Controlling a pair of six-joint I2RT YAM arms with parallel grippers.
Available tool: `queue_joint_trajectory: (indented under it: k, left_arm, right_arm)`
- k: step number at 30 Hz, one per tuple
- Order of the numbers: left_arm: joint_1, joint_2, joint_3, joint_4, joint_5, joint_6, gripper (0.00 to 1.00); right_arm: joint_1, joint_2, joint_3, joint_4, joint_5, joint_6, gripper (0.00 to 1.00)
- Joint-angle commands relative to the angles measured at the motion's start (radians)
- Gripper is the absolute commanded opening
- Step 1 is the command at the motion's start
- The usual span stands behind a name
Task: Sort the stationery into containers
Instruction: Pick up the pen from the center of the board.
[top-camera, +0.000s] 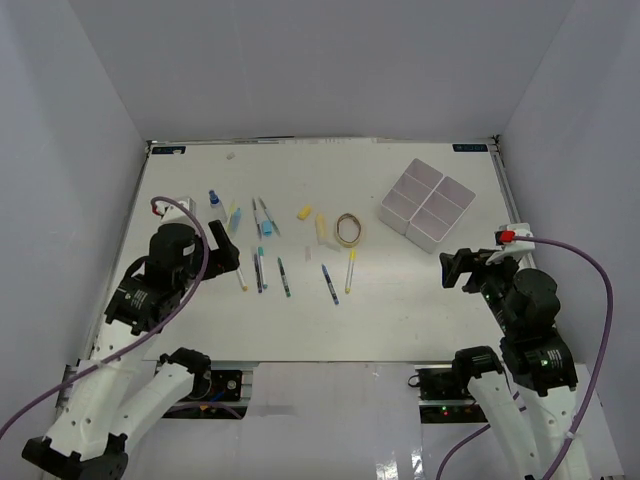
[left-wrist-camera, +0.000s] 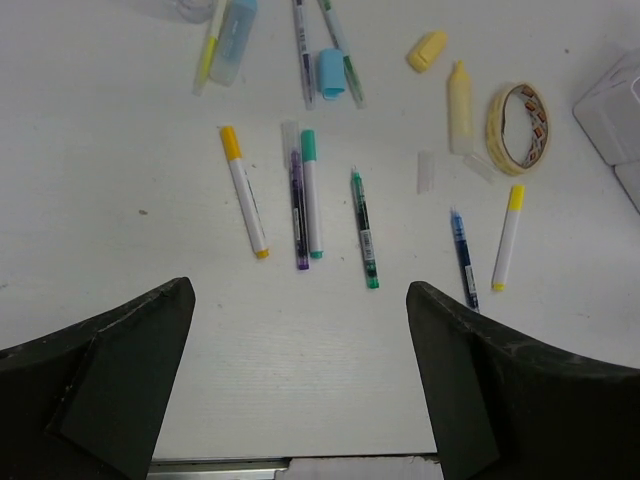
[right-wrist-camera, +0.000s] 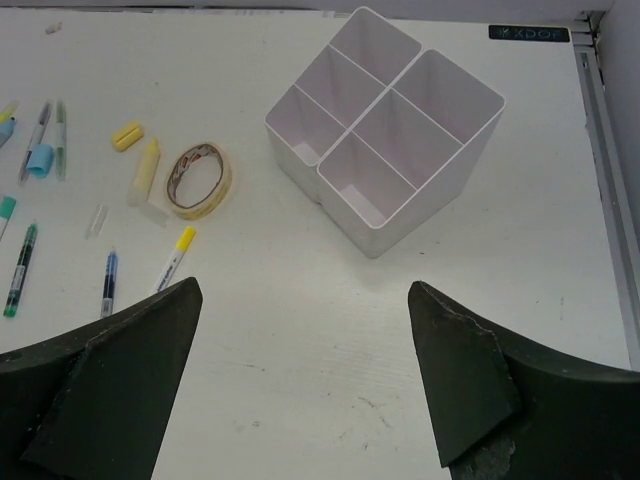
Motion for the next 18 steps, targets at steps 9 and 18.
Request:
queue_joint_trajectory:
  k: [9,18]
  left_arm:
    - [-0.005,0.224,-0.048,0.112,0.087,-0.099,0.98]
    - [-0.005,0.548,-0.003,0.139,0.038,-0.133,0.88]
  right_arm:
    - [0.005,0.084,0.010,0.034,-0.069,0.066,0.90]
    - [0.004,0.090,-0.007,0.028,-0.013,0.104,0.90]
